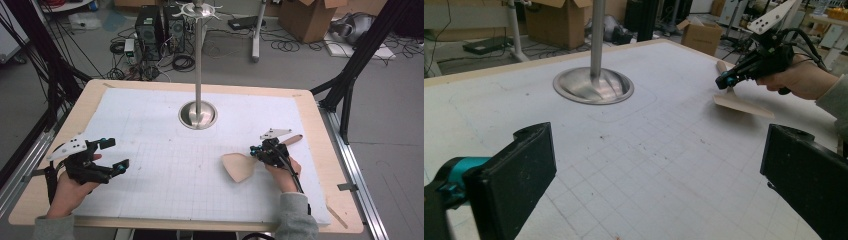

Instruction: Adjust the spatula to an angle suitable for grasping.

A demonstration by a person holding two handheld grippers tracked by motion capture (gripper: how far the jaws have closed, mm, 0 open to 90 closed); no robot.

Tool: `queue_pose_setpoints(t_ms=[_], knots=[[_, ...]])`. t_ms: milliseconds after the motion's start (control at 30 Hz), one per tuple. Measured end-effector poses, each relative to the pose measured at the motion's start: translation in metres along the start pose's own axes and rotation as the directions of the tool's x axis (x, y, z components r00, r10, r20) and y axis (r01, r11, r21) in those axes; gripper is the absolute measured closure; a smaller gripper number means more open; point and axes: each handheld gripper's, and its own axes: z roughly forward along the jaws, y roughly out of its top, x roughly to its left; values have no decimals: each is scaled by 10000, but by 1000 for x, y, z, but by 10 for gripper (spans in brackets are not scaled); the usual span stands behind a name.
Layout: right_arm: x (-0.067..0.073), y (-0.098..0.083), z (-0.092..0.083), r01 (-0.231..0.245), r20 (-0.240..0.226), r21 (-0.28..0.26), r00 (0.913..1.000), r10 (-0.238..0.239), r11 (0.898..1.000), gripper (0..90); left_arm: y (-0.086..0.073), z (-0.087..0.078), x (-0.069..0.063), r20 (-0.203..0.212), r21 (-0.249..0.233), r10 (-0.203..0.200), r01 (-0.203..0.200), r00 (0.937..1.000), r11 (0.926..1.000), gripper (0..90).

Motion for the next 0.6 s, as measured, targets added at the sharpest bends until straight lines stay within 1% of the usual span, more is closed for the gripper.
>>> queue_pose_setpoints(t_ms=[100, 133, 233, 367, 500, 567, 600], knots=[[1, -2, 3, 2, -141, 316, 9999, 3, 9995, 900, -1, 0, 1, 3, 32, -3, 3, 10000, 10000, 18], [1, -2, 2, 5, -141, 304, 9999, -1, 9995, 900, -1, 0, 1, -25, 37, -7, 7, 10000, 10000, 18], [0, -3, 1, -1, -366, 323, 9993, 13, 9995, 900, -1, 0, 1, -21, 37, -5, 5, 10000, 10000, 18], [-2, -5, -1, -138, -677, 438, 9976, 168, 9989, 900, 0, 1, 0, 45, 33, 21, -21, 10000, 10000, 18], [-1, -9, -7, -25, -936, 583, 9956, 79, 9983, 900, -1, 2, 0, 67, 86, 45, -46, 10000, 10000, 18], [-1, -13, -11, -18, -1100, 560, 9939, 79, 9984, 900, -1, 3, 0, 60, 67, 10, -10, 10000, 10000, 18], [-1, -13, -11, -18, -1100, 560, 9939, 79, 9984, 900, -1, 3, 0, 60, 67, 10, -10, 10000, 10000, 18]])
